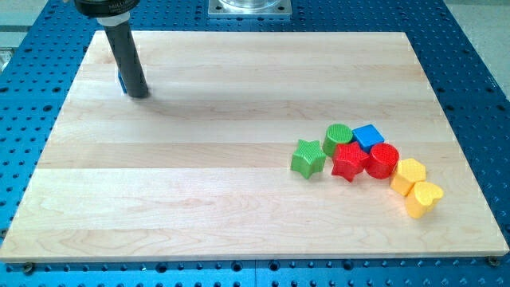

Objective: Move the triangle to the top left

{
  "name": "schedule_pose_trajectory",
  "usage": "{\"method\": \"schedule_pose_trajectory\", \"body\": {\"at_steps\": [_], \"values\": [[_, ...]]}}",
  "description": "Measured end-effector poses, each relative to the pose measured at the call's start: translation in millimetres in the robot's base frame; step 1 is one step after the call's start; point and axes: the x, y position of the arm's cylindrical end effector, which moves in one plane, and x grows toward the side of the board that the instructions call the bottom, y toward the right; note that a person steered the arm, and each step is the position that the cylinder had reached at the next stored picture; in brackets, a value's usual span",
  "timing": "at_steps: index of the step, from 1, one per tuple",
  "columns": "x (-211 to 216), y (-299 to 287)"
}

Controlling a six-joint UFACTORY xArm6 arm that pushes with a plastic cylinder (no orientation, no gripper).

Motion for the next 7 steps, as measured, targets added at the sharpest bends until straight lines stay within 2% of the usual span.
{"method": "schedule_pose_trajectory", "body": {"at_steps": [1,3,4,5,6,7], "values": [[-36,-9],[-6,-50],[-30,-37],[-73,-26],[-91,-31],[-25,18]]}}
